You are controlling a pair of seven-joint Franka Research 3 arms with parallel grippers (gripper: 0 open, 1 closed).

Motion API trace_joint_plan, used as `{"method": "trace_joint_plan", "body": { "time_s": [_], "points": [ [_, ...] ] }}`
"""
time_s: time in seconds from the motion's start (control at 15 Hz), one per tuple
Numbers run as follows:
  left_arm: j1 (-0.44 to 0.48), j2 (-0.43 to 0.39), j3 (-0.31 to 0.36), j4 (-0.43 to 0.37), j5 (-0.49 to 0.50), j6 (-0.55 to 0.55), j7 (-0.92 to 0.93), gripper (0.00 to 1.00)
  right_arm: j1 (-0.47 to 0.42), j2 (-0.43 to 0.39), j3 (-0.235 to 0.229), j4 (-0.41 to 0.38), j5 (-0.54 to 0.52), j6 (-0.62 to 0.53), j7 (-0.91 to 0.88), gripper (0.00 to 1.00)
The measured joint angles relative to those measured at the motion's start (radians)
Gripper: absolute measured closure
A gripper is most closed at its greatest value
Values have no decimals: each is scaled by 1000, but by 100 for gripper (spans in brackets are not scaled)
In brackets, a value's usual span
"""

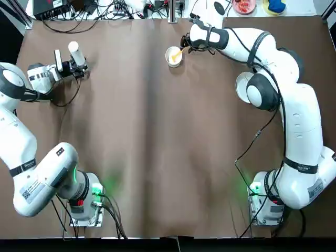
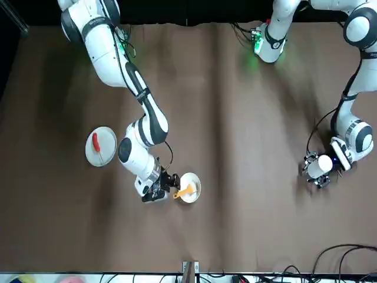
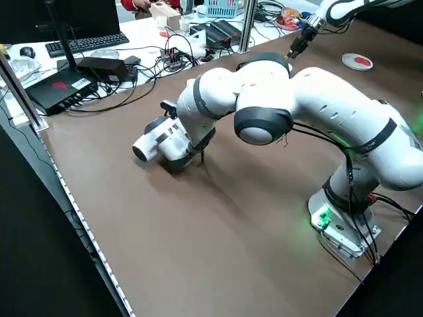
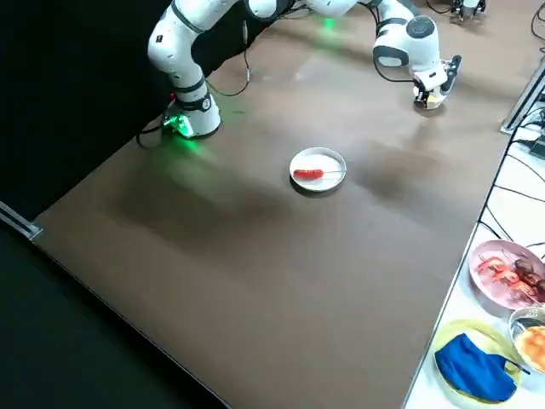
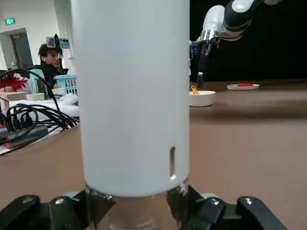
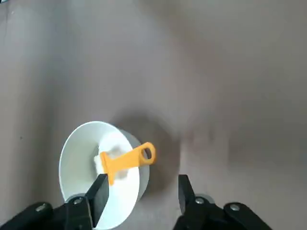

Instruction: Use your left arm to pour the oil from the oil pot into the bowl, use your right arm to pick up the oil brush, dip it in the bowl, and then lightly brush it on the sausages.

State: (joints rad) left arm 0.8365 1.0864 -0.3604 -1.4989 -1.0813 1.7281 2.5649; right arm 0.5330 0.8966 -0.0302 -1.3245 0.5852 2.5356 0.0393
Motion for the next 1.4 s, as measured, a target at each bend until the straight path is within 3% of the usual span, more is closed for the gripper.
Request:
{"method": "trace_joint_plan", "body": {
  "time_s": [0.13, 0.47, 1.13, 1.2, 1.4],
  "points": [
    [3, 18, 0, 4, -3, 1, 0, 44, -1, 15, -2, 13, 0, 7, 0, 34],
    [15, 39, 0, 8, -19, 8, -4, 44, -9, 50, -4, 63, 0, 29, 0, 56],
    [14, 39, 1, 8, -21, 8, -7, 44, -2, 67, -1, 76, 0, 43, 0, 64],
    [14, 39, 3, 8, -21, 8, -7, 42, -2, 67, -1, 77, 0, 43, 0, 69],
    [14, 40, 14, 10, -21, 8, -7, 16, -2, 67, -1, 78, 0, 43, 0, 72]
  ]
}}
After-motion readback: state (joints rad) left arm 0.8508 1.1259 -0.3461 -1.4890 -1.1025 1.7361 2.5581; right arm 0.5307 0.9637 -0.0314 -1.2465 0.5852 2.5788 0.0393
